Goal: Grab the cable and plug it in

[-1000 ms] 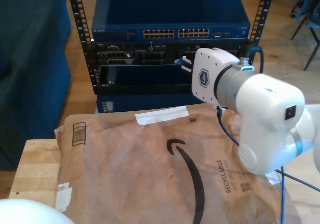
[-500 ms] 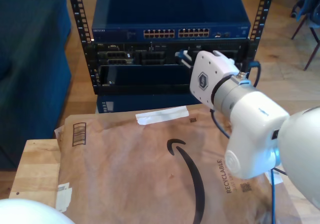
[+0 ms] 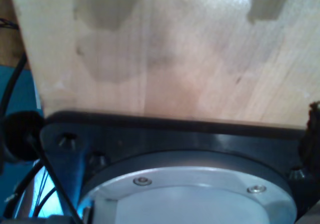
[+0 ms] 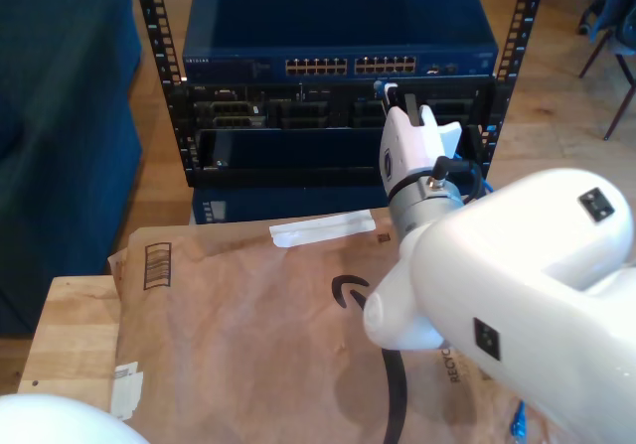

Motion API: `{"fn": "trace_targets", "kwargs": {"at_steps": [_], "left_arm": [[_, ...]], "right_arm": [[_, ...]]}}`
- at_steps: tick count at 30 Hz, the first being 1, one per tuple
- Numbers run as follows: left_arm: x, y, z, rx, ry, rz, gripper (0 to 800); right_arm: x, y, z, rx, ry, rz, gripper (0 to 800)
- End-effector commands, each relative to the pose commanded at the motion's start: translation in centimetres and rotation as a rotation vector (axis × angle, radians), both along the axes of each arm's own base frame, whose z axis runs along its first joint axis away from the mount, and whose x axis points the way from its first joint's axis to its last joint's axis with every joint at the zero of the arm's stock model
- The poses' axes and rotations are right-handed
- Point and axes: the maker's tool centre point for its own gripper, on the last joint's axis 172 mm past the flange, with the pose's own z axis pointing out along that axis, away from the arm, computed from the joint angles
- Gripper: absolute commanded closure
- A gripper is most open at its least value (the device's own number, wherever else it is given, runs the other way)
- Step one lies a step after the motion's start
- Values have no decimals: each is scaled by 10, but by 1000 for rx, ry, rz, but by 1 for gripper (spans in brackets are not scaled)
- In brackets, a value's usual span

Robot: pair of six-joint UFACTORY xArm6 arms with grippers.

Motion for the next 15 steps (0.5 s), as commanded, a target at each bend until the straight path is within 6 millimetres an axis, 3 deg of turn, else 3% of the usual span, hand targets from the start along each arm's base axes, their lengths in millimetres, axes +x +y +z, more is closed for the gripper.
{"fn": "trace_targets", "kwargs": {"at_steps": [6, 10, 15], "left_arm": [[0, 0, 0, 0, 0, 0, 0], [0, 0, 0, 0, 0, 0, 0], [0, 0, 0, 0, 0, 0, 0]], "right_arm": [[5, -25, -10, -32, -6, -126, 800], [14, -21, -21, -17, -6, -171, 800], [25, -17, -10, 0, -71, -206, 800]]}}
